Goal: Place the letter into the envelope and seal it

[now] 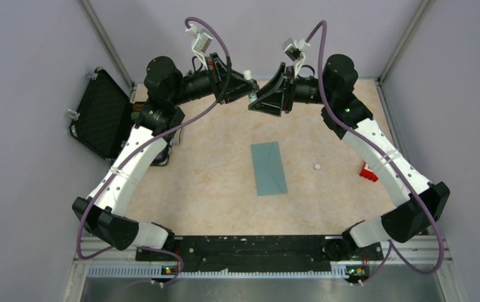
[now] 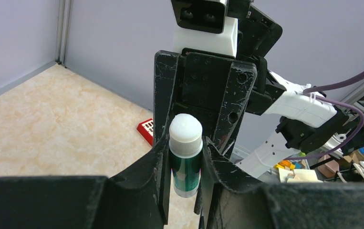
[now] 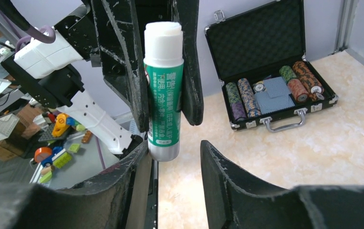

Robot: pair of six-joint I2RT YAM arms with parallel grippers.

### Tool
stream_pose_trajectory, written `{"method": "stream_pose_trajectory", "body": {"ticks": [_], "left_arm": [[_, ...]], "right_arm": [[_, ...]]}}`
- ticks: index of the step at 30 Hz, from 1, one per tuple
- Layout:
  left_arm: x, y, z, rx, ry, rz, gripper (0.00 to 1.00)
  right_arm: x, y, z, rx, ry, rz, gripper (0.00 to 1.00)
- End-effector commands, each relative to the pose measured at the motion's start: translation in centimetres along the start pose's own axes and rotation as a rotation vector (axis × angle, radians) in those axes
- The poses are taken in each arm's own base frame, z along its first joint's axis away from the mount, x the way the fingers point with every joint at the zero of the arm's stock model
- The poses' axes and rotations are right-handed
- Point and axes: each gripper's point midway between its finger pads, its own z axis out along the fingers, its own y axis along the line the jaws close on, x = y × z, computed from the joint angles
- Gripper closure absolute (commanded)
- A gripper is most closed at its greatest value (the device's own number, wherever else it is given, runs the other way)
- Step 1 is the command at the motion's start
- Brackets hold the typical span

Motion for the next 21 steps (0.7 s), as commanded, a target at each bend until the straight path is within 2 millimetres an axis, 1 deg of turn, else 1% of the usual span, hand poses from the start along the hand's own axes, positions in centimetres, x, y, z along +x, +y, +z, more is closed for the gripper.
{"method": "stream_pose_trajectory", "body": {"ticks": [1, 9, 11, 12, 13, 17, 19, 20, 21], "left_arm": [[-0.8, -0.8, -0.2, 0.021, -0.027, 0.027, 1.00], [-0.3, -0.4, -0.2, 0.017, -0.019, 0.020, 1.00], [-0.3, -0.3, -0.2, 0.015, -0.018, 0.018, 1.00], [-0.4, -0.3, -0.1, 0.016, -0.020, 0.020, 1.00], [-0.4, -0.3, -0.1, 0.014, -0.021, 0.019, 1.00], [-0.6, 0.2, -0.1, -0.015, -0.037, 0.033, 1.00], [-0.8, 1.4, -0.1, -0.074, -0.057, 0.051, 1.00], [-1.1, 2.2, -0.1, -0.116, -0.073, 0.077, 1.00], [-1.3, 3.4, -0.1, -0.183, -0.091, 0.110, 1.00]], "right_arm": [[-2.3, 1.2, 0.2, -0.032, -0.039, -0.069, 0.61], [-2.6, 1.3, 0.2, -0.034, -0.046, -0.073, 0.61], [-2.6, 1.3, 0.3, -0.039, -0.044, -0.074, 0.64], [-2.5, 1.3, 0.3, -0.041, -0.042, -0.073, 0.67], [-2.4, 1.3, 0.3, -0.044, -0.040, -0.074, 0.73], [-2.2, 1.0, 0.2, -0.027, -0.035, -0.076, 1.00], [-1.9, -0.6, 0.1, 0.062, -0.036, -0.074, 1.00], [-2.1, -1.7, -0.1, 0.130, -0.039, -0.089, 1.00], [-2.4, -3.1, -0.5, 0.219, -0.046, -0.115, 1.00]]}}
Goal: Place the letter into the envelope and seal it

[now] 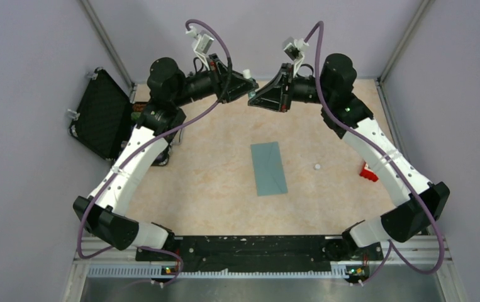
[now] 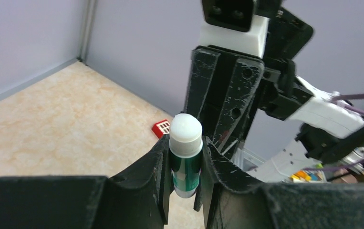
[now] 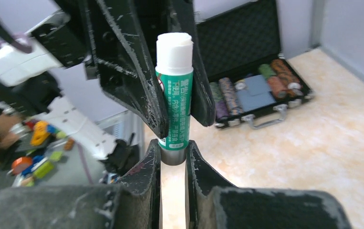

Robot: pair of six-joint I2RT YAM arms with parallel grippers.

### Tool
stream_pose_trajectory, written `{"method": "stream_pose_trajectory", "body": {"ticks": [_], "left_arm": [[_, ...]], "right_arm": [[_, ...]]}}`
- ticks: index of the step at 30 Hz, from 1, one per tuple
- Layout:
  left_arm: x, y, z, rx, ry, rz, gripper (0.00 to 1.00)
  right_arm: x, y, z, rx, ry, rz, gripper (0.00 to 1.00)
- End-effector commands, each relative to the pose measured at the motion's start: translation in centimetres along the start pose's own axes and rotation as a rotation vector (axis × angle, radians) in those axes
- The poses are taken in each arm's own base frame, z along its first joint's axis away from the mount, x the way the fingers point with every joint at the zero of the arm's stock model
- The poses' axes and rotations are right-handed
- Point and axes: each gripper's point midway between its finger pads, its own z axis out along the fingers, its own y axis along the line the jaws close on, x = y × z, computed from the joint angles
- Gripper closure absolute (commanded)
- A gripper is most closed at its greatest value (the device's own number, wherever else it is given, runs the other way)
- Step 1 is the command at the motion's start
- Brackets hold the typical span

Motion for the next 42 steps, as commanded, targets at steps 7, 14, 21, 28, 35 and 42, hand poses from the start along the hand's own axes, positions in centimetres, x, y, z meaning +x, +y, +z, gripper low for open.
{"method": "stream_pose_trajectory", "body": {"ticks": [7, 14, 21, 28, 35, 42], "left_arm": [[-1.9, 11.6, -2.3, -0.777, -0.186, 0.343, 1.00], [-2.4, 12.9, -1.5, -0.890, -0.242, 0.278, 1.00], [-1.7, 6.3, -0.5, -0.352, -0.150, 0.341, 1.00], [1.7, -2.7, -2.9, 0.166, 0.042, 0.256, 1.00], [1.6, -3.3, -2.7, 0.171, 0.034, 0.229, 1.00], [1.2, -3.0, -1.9, 0.153, 0.018, 0.196, 1.00]], "right_arm": [[-8.5, -9.8, -7.1, 0.892, -0.263, -0.345, 1.00], [-8.4, -7.2, -4.4, 0.914, -0.305, -0.384, 0.99], [-0.5, -1.7, -2.8, 0.325, 0.014, -0.238, 0.48], [3.6, 1.9, -4.5, 0.006, 0.135, -0.222, 0.44], [2.7, 2.3, -2.7, -0.088, 0.052, -0.142, 0.45], [0.9, 4.0, -1.0, -0.174, 0.021, -0.132, 0.48]]}}
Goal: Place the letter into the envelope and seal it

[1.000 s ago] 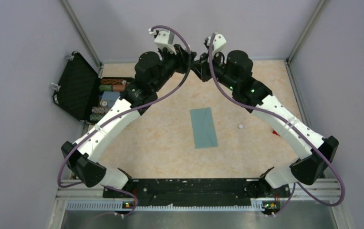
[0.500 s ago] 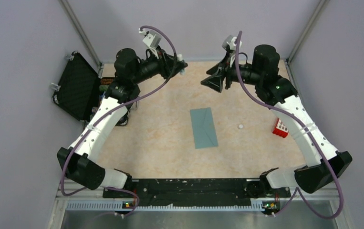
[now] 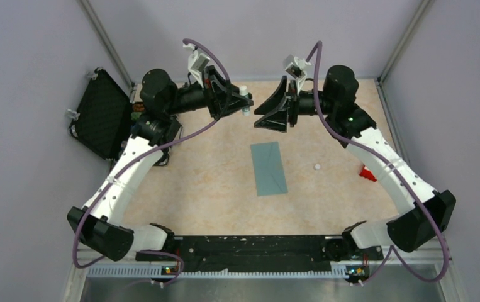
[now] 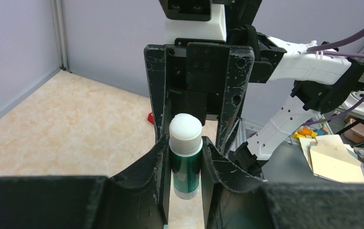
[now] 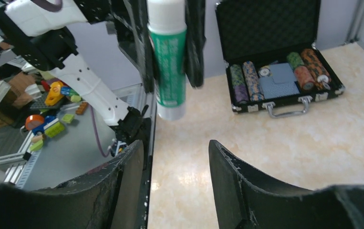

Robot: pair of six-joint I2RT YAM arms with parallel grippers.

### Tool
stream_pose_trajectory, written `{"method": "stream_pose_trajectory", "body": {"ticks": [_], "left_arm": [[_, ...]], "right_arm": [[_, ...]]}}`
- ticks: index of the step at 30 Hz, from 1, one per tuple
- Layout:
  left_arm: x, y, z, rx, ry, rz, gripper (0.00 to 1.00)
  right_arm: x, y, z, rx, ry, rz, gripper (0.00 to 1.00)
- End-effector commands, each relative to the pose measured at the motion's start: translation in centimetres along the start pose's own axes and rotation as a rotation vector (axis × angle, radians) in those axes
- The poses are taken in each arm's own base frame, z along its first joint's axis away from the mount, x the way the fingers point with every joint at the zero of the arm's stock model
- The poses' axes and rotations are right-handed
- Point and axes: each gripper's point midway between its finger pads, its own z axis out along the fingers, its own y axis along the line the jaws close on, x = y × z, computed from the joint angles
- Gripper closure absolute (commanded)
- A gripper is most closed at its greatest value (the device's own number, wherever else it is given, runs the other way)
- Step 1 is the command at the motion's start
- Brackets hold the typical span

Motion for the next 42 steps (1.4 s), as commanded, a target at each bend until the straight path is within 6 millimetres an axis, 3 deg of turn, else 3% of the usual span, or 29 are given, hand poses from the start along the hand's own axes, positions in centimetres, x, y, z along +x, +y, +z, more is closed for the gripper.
{"method": "stream_pose_trajectory", "body": {"ticks": [1, 7, 15, 18, 32, 34, 37, 40, 42], "left_arm": [[-1.3, -0.9, 0.6, 0.031, -0.030, 0.021, 1.00], [-1.2, -0.6, 1.1, 0.035, -0.030, 0.020, 1.00], [-1.6, 0.1, 1.2, -0.001, -0.059, 0.033, 1.00], [-1.7, 0.2, 1.3, -0.008, -0.063, 0.031, 1.00], [-1.8, 0.9, 1.3, -0.048, -0.069, 0.029, 1.00], [-1.7, 1.0, 1.3, -0.049, -0.068, 0.026, 1.00], [-1.7, 1.1, 1.2, -0.056, -0.071, 0.030, 1.00], [-1.4, 1.5, 1.1, -0.076, -0.066, 0.035, 1.00], [-1.2, 4.1, 1.0, -0.213, -0.079, 0.071, 1.00]], "right_arm": [[-3.6, 2.7, 1.3, -0.119, -0.058, -0.054, 0.49], [-3.8, 2.7, 2.2, -0.123, -0.061, -0.029, 0.55], [-3.8, 1.8, 2.6, -0.085, -0.059, -0.010, 0.73], [-3.5, 1.4, 2.6, -0.060, -0.059, 0.003, 0.75], [-3.0, 1.5, 2.2, -0.037, -0.060, 0.002, 0.68], [-3.0, 1.4, 2.2, -0.032, -0.059, 0.003, 0.76], [-2.8, 1.1, 2.2, -0.020, -0.057, 0.003, 0.97], [-3.4, 0.3, 2.1, 0.047, -0.078, -0.008, 1.00], [-4.2, -2.9, 1.3, 0.250, -0.099, -0.029, 1.00]]}}
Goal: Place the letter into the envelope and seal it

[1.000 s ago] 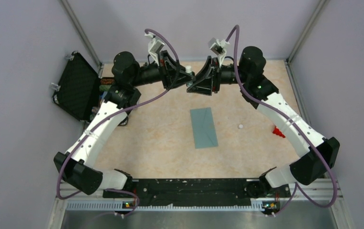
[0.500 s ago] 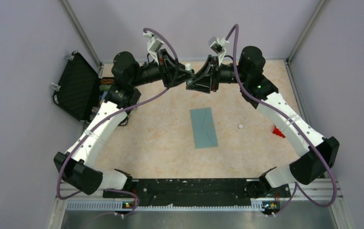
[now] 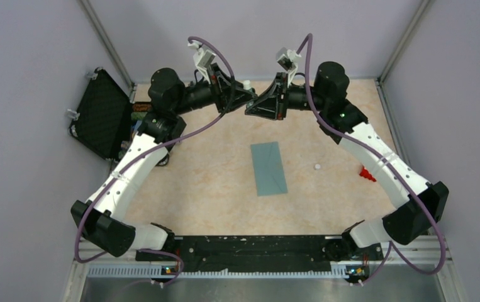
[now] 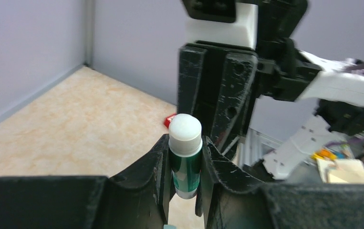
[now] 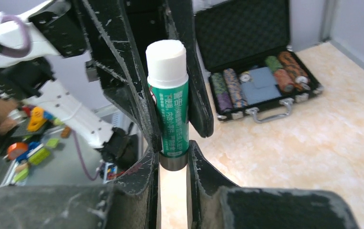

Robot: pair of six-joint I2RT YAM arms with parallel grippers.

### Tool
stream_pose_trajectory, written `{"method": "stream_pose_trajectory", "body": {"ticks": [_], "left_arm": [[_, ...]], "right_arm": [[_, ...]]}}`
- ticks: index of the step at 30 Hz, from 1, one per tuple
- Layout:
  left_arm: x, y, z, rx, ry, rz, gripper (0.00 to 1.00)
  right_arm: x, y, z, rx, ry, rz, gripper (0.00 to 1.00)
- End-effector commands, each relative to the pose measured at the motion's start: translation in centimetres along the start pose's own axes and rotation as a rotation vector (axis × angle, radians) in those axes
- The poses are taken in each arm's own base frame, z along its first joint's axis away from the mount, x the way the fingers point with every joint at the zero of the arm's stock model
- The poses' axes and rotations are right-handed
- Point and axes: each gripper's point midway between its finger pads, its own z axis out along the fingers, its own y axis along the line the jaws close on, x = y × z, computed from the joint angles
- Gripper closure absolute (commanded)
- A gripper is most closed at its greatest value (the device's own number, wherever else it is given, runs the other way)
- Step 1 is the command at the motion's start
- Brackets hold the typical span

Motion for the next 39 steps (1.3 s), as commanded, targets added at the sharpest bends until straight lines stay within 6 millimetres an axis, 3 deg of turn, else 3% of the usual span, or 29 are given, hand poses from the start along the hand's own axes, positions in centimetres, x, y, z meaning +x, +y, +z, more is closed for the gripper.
{"method": "stream_pose_trajectory", "body": {"ticks": [1, 5, 6, 8, 11, 14, 18, 22, 25, 27, 29, 32, 33, 39], "left_arm": [[-1.4, 4.0, -0.1, -0.248, -0.065, 0.119, 1.00], [-1.5, 12.5, -2.5, -0.787, -0.107, 0.211, 1.00], [-1.7, 13.9, -3.2, -0.895, -0.121, 0.216, 1.00], [-2.1, 15.3, -3.3, -1.007, -0.148, 0.200, 1.00], [-2.2, 15.3, -1.2, -0.977, -0.171, 0.133, 1.00], [-2.7, 14.3, 0.6, -0.887, -0.176, 0.133, 1.00], [-3.6, 12.8, 0.3, -0.785, -0.171, 0.195, 1.00], [-4.4, 7.9, -0.4, -0.414, -0.175, 0.129, 1.00], [-3.8, 2.6, -1.0, -0.119, -0.098, 0.128, 1.00], [-3.1, -0.4, -1.3, 0.021, -0.047, 0.096, 1.00], [-2.8, -2.1, -1.4, 0.080, -0.023, 0.064, 1.00], [-2.3, -2.8, -1.4, 0.108, -0.006, 0.061, 1.00], [-2.3, -2.7, -1.3, 0.103, -0.009, 0.058, 1.00], [-3.2, -2.3, -0.8, 0.085, -0.033, 0.059, 1.00]], "right_arm": [[-3.4, -3.0, -1.6, 0.311, -0.083, -0.101, 1.00], [-7.6, -7.0, -5.4, 0.694, -0.218, -0.248, 1.00], [-8.6, -7.3, -6.2, 0.774, -0.258, -0.282, 1.00], [-10.6, -7.5, -7.6, 0.924, -0.346, -0.337, 1.00], [-11.7, -7.0, -7.6, 1.039, -0.407, -0.358, 1.00], [-10.8, -6.2, -5.4, 0.959, -0.372, -0.290, 0.99], [-7.7, -4.0, -3.7, 0.706, -0.215, -0.326, 0.66], [-4.0, -1.8, -4.6, 0.382, -0.062, -0.212, 0.48], [-0.7, -0.4, -5.2, 0.216, 0.054, -0.155, 0.43], [0.3, 0.7, -5.0, 0.125, 0.071, -0.138, 0.43], [0.5, 2.1, -4.5, 0.019, 0.052, -0.100, 0.38], [0.4, 2.2, -3.5, -0.026, 0.023, -0.058, 0.16], [0.2, 2.0, -3.2, -0.024, 0.017, -0.068, 0.13], [-1.8, 2.8, -1.6, -0.087, -0.007, -0.089, 0.22]]}}
